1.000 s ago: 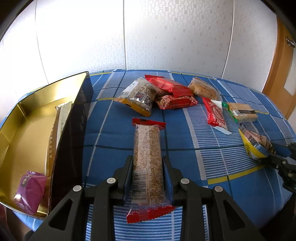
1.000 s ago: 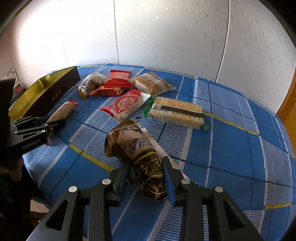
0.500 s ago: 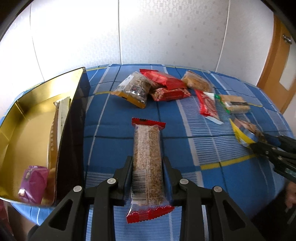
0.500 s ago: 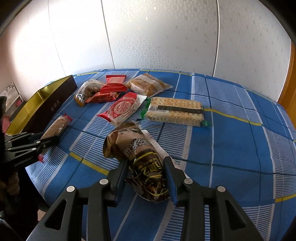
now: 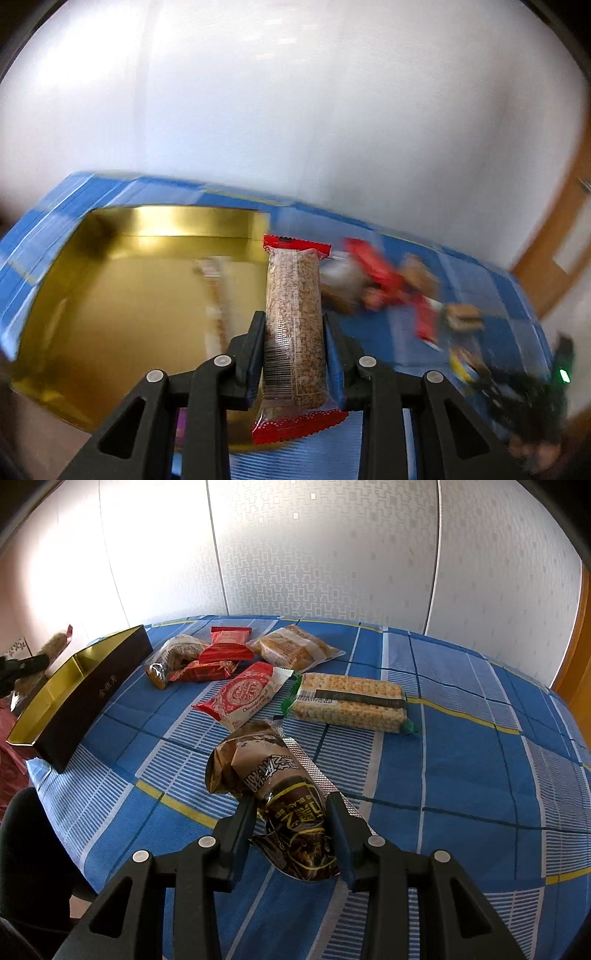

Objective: Organize snacks
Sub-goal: 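Carry the granola bar into the tray with left tool while right tool grasps the brown foil bag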

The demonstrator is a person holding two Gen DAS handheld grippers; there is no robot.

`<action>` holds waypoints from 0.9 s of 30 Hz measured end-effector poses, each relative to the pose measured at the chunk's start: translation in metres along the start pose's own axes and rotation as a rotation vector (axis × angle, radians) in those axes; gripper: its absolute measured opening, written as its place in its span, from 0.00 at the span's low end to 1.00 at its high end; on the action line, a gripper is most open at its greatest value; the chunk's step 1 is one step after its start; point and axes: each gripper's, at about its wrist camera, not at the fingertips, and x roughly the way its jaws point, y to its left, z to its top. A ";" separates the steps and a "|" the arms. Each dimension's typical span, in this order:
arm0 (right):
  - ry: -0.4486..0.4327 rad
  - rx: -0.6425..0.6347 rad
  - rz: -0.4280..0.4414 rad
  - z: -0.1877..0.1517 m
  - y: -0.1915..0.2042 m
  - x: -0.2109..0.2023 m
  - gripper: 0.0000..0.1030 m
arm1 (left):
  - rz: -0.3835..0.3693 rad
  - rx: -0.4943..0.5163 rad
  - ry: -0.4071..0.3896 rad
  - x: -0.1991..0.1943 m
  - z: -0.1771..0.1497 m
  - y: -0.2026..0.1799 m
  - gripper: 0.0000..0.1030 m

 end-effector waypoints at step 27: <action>0.019 -0.041 -0.076 -0.001 0.010 0.007 0.43 | 0.211 0.033 -0.076 -0.005 -0.037 0.025 0.42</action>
